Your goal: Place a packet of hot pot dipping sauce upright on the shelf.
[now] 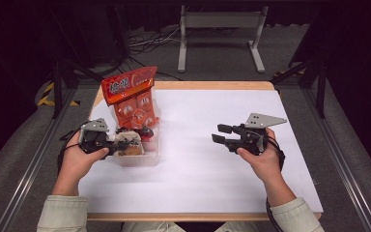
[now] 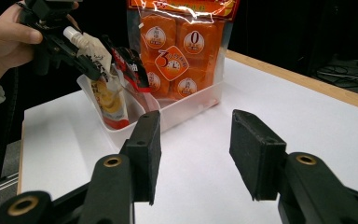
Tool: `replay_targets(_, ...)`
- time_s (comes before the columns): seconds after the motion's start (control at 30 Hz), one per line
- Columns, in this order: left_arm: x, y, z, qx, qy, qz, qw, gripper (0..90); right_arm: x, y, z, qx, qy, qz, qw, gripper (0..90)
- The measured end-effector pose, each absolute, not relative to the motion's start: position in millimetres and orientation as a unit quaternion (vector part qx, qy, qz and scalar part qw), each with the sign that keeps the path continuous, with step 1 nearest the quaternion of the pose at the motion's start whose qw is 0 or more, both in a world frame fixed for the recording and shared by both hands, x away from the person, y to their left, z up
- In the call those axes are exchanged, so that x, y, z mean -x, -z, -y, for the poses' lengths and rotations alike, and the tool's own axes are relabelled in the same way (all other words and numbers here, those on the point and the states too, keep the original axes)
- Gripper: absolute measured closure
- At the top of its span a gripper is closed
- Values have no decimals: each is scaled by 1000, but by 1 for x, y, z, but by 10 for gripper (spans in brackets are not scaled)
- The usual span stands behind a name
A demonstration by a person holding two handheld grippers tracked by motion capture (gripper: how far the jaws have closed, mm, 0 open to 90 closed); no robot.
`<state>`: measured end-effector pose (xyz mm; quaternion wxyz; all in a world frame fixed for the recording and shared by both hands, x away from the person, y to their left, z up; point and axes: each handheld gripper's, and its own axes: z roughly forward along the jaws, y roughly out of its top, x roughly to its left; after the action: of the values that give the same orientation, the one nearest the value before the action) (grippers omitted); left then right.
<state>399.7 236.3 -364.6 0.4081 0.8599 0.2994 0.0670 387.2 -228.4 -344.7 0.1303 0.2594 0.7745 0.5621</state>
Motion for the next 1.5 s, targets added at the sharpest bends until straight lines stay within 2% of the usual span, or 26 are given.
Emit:
replay_targets(0.03, -400, 365, -236, -860, -67, -299, 408, 721, -387, 345, 228, -259, -562, -774, 130, 544)
replay_targets(0.07, -398, 363, -237, -857, -72, -300, 413, 608, -388, 344, 229, -260, -563, -774, 131, 542)
replay_targets(0.1, -395, 361, -238, -846, -97, -308, 425, 523, -389, 344, 229, -259, -563, -773, 131, 539)
replay_targets(0.13, -395, 361, -238, -846, -97, -308, 425, 439, -389, 344, 229, -259, -563, -773, 131, 539)
replay_targets(0.17, -392, 360, -238, -842, -98, -311, 430, 439, -389, 344, 229, -258, -564, -774, 131, 537)
replay_targets(0.3, -381, 356, -246, -830, -113, -304, 454, 274, -388, 342, 232, -255, -563, -774, 135, 529)
replay_targets(0.47, -368, 357, -253, -816, -120, -308, 474, 159, -383, 339, 245, -261, -565, -769, 146, 509)
replay_targets(1.0, -348, 387, -272, -774, -144, -339, 515, 98, -362, 346, 298, -309, -550, -755, 178, 436)
replay_targets(1.17, -341, 399, -269, -759, -157, -348, 527, 99, -356, 361, 314, -332, -542, -747, 194, 413)
replay_targets(1.5, -340, 408, -264, -757, -172, -353, 523, 99, -346, 388, 326, -359, -536, -732, 218, 397)
